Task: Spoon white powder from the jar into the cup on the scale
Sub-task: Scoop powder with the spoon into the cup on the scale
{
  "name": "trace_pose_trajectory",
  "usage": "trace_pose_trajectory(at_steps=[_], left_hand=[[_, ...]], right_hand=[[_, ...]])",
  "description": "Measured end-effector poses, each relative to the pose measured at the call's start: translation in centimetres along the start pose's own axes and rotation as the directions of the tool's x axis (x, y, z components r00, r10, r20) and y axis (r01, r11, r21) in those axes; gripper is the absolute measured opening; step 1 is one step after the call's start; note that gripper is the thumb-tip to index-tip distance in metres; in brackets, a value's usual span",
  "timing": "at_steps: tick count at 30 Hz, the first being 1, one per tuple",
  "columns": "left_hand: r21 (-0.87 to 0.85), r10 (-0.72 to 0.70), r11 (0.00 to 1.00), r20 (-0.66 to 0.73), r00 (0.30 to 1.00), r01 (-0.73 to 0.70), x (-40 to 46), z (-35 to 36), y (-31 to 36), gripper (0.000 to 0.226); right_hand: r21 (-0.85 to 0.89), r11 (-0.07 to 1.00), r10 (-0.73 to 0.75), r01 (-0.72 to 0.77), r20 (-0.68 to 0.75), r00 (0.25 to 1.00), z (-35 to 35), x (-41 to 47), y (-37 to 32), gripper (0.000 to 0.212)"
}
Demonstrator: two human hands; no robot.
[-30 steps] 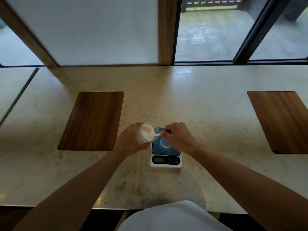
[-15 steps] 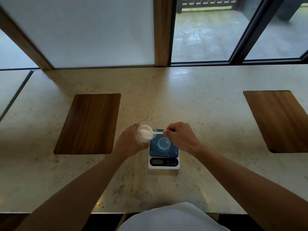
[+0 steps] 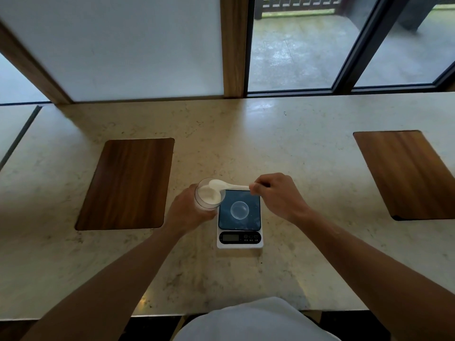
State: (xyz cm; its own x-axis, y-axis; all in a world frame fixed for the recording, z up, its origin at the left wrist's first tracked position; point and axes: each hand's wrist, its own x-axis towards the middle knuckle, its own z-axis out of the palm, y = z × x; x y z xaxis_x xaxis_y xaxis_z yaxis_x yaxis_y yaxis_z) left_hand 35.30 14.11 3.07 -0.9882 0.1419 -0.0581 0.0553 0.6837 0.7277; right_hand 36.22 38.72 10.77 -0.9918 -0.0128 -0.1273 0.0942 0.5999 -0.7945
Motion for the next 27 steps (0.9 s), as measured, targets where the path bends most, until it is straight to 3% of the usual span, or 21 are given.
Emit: trace_pose_trajectory(at_steps=[11,27], left_hand=[[-0.017,-0.145,0.989,-0.040,0.989,0.144,-0.9,-0.3,-2.0,0.076],[-0.046,-0.090,0.995,-0.019,0.996,0.089,-2.2,-0.7,-1.9,0.073]], right_hand=[[-0.076,0.995,0.059,-0.060,-0.015,0.998,-0.4,-1.3,3.9,0.023],[-0.210,0.962,0.177,-0.174,-0.004,0.984,2.8,-2.1,7.8,0.025]])
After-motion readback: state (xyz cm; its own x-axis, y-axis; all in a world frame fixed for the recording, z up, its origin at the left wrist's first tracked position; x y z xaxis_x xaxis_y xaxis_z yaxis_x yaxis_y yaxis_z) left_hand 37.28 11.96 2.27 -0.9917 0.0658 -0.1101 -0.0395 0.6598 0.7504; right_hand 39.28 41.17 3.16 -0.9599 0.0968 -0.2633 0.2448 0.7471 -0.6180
